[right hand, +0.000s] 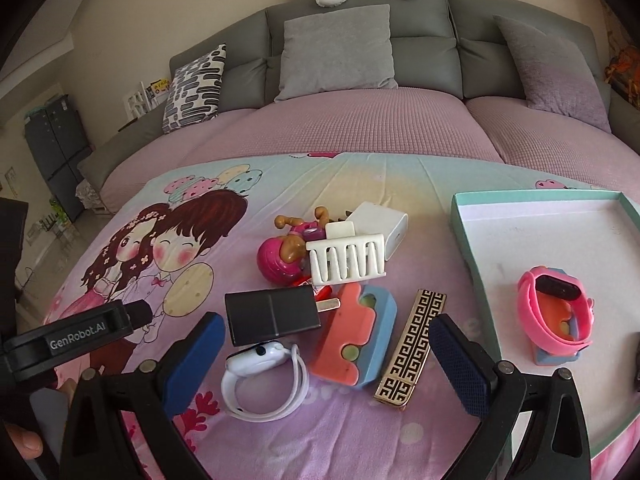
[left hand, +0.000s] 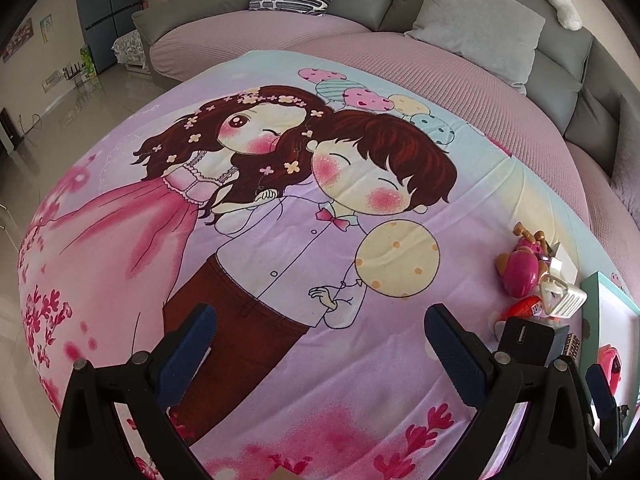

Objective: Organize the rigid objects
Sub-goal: 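Grasp the black charger with the right tool while the left tool approaches the white watch band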

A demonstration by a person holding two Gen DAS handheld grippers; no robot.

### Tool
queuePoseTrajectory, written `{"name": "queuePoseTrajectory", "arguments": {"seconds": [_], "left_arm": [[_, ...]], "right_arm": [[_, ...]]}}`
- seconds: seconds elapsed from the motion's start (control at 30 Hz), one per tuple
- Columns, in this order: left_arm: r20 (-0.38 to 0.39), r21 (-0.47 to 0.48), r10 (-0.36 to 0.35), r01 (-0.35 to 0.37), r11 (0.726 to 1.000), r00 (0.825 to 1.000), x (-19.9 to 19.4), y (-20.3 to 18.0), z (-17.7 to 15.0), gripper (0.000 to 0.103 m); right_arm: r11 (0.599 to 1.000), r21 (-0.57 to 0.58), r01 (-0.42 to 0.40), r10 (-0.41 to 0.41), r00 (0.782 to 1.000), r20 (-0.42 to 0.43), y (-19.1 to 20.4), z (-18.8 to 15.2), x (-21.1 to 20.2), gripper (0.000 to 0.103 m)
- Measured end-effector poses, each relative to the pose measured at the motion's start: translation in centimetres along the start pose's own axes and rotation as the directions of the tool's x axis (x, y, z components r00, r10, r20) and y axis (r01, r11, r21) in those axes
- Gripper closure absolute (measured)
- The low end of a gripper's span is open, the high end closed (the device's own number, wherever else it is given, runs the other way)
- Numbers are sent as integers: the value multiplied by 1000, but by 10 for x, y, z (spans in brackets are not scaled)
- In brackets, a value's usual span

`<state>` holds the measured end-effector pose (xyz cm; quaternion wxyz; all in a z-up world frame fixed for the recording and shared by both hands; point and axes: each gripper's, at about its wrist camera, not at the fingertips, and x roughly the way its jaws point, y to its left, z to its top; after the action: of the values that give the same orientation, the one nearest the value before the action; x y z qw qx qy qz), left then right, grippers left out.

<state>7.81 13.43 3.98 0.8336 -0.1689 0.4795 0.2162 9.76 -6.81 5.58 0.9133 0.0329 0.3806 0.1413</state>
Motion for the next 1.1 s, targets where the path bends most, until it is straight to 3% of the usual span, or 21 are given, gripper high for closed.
{"name": "queuePoseTrajectory", "arguments": {"seconds": [0.43, 0.7, 1.1], "left_arm": [[-41, -27, -22, 21, 999, 999, 16, 9, 0, 0], [-46, -39, -25, 23, 999, 999, 20, 14, 2, 0], [-38, 7, -56, 57, 998, 998, 12, -5, 1, 0]], "right_arm": [[999, -34, -33, 33, 999, -4, 19, -1, 15, 19], [998, -27, -48, 48, 999, -7, 21, -2, 18, 46], [999, -4, -48, 48, 999, 23, 8, 6, -3, 46]]}}
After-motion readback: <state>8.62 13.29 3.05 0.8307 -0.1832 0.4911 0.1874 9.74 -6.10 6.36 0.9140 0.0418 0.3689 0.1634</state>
